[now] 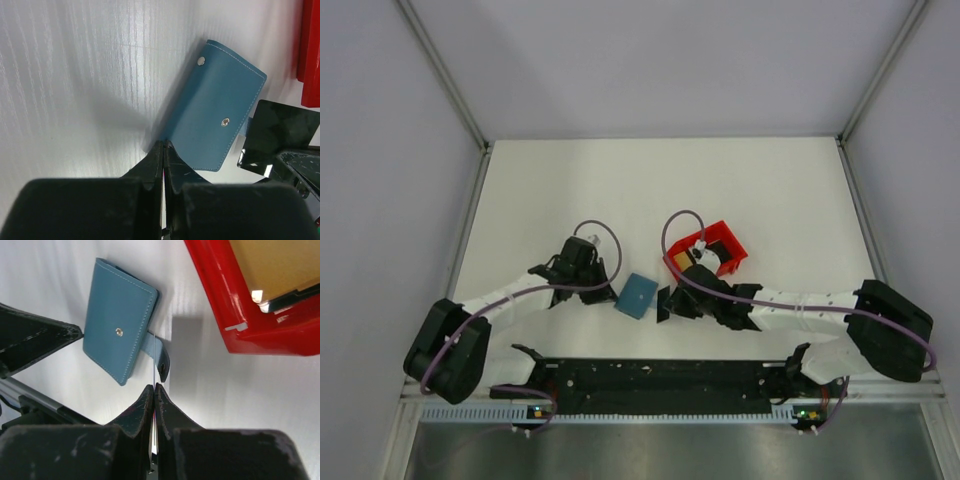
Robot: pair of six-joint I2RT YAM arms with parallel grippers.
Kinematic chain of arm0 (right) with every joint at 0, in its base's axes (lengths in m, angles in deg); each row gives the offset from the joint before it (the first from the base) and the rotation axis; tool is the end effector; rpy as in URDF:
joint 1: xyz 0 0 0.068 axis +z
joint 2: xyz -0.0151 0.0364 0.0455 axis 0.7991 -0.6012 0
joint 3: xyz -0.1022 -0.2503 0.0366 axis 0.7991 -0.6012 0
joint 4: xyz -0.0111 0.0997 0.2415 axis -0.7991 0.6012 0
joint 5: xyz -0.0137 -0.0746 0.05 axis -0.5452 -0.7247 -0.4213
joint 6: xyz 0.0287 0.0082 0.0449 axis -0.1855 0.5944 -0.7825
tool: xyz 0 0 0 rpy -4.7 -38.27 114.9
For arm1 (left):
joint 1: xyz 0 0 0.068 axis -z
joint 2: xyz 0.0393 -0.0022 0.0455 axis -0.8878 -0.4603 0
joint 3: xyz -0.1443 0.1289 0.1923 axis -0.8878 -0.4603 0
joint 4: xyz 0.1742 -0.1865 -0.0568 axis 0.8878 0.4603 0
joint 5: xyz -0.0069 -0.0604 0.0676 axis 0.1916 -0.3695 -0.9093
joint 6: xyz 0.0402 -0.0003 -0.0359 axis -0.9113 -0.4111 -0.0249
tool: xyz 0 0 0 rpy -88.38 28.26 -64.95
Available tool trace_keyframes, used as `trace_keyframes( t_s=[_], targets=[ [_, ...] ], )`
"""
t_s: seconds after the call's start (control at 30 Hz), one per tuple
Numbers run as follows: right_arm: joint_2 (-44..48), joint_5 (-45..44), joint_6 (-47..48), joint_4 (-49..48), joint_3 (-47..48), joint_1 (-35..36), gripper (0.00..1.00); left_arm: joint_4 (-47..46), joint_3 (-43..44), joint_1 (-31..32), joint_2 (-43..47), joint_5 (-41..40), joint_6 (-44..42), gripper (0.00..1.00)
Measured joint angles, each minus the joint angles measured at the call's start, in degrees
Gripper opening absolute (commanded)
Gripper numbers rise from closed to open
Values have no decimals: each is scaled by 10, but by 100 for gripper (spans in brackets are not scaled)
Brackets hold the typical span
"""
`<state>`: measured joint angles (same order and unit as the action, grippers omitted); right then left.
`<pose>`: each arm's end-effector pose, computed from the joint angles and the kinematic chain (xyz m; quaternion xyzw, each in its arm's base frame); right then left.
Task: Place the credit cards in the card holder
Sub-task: Open the card holder at the center of the board.
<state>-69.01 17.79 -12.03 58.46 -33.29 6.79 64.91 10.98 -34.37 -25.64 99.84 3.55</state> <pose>0.1356 0.2180 0.1700 0.0858 0.9180 0.2850 0.2620 0.1952 -0.1141 0.1590 -0.0685 0.9454 -0.2600 0.1840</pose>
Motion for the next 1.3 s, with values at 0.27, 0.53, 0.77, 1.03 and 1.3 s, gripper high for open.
trace_keyframes(
  t_s=[0.27,0.53,0.77,1.03,1.3],
  targets=[
    [0,24,3,-37,-4,-15,0,-15,0,0,-24,3,-2,0],
    [-1,43,2,-49,-12,-37,0,-40,0,0,-41,22,-2,0],
    [0,49,-2,-57,-30,-46,0,-44,0,0,-43,27,1,0],
    [17,43,-2,-63,-41,-46,0,-44,0,4,-43,24,13,0],
    [-6,57,1,-81,-40,-48,0,-55,-7,24,-42,24,43,0]
  ],
)
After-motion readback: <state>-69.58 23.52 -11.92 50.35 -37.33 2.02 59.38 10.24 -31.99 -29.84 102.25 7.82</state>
